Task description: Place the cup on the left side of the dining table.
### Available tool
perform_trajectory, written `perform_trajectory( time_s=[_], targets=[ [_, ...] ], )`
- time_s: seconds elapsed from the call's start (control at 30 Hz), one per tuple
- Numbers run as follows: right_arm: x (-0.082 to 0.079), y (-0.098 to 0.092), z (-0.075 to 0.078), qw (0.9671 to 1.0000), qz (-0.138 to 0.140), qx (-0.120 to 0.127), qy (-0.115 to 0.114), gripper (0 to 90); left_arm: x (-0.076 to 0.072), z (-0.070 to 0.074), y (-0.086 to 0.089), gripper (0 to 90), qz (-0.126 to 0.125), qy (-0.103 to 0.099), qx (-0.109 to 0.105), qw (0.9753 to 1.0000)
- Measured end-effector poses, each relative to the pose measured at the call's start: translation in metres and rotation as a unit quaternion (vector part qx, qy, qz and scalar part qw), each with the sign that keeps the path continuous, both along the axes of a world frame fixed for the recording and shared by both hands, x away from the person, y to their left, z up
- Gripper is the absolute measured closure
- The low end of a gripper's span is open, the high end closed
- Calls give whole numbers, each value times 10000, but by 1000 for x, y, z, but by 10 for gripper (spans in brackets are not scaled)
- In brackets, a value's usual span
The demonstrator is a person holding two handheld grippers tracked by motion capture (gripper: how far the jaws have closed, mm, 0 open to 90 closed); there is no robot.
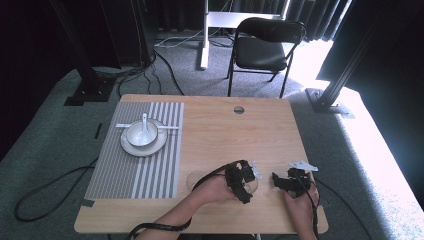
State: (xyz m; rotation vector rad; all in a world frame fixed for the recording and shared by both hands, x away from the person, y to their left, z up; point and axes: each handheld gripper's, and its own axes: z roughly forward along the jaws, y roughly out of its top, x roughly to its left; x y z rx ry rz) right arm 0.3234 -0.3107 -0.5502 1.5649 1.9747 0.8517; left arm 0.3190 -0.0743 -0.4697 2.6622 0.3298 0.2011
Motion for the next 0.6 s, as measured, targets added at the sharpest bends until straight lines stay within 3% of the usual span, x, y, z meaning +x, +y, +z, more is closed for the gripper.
perform_trajectory(
  time_s=[0.47, 0.6],
  targets=[
    [0, 0, 0, 10000, -1, 0, -1, 114, 15, 24, 7, 187, 280, -168, -262, 9991],
    [0, 0, 0, 10000, 2, -4, 8, 115, 21, 31, 12, 187, 477, -268, -325, 9980]
  ],
)
